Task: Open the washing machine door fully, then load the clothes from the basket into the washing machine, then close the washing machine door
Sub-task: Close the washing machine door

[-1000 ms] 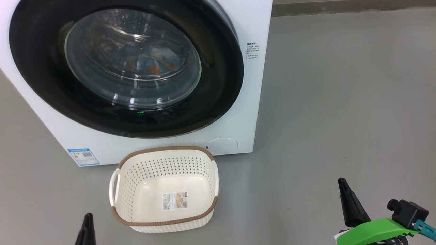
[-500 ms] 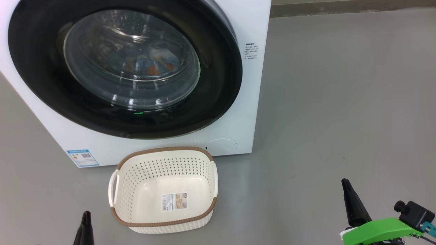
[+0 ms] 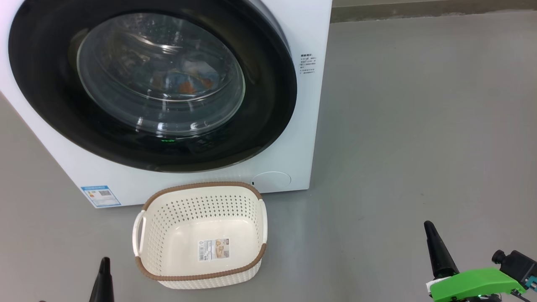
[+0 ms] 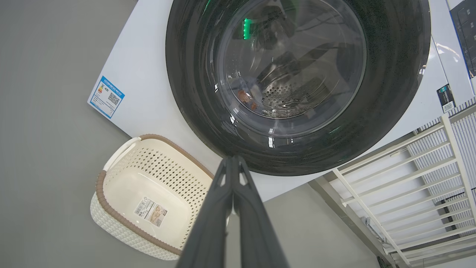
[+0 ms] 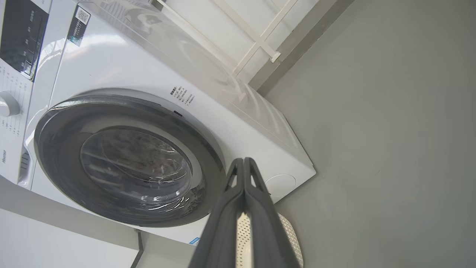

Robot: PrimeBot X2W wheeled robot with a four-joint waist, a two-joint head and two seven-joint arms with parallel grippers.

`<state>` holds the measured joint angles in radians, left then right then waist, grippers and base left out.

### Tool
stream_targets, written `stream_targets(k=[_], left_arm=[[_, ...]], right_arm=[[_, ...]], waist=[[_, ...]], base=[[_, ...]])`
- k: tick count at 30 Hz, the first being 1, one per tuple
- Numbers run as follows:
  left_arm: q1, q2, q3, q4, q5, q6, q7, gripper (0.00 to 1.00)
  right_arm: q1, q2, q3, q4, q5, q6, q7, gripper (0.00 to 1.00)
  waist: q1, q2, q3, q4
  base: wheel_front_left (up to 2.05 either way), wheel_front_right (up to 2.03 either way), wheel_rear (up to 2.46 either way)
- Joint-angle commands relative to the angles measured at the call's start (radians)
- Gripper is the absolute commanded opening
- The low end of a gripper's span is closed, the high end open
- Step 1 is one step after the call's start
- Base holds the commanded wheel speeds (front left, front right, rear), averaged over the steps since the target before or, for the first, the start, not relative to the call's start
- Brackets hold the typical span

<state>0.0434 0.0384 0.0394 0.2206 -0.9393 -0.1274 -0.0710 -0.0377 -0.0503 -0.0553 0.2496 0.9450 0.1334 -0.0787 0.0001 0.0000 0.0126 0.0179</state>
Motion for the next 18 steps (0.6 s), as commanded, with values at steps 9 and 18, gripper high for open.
stream_targets(k=[9, 18], left_arm=[[-0.066, 0.020, 0.028, -0.013, -0.117, -0.002, 0.027, 0.00], [-0.082, 0.021, 0.035, -0.006, -0.228, -0.002, 0.056, 0.00]], right_arm=[[-0.046, -0.010, -0.002, -0.019, 0.115, -0.002, 0.032, 0.00], [-0.050, -0.010, -0.010, -0.017, 0.226, -0.002, 0.061, 0.00]], waist=[[-0.0001, 0.0000, -0.001, -0.003], [-0.0001, 0.0000, -0.003, -0.006]], base=[[0.00, 0.00, 0.00], [0.00, 0.00, 0.00]])
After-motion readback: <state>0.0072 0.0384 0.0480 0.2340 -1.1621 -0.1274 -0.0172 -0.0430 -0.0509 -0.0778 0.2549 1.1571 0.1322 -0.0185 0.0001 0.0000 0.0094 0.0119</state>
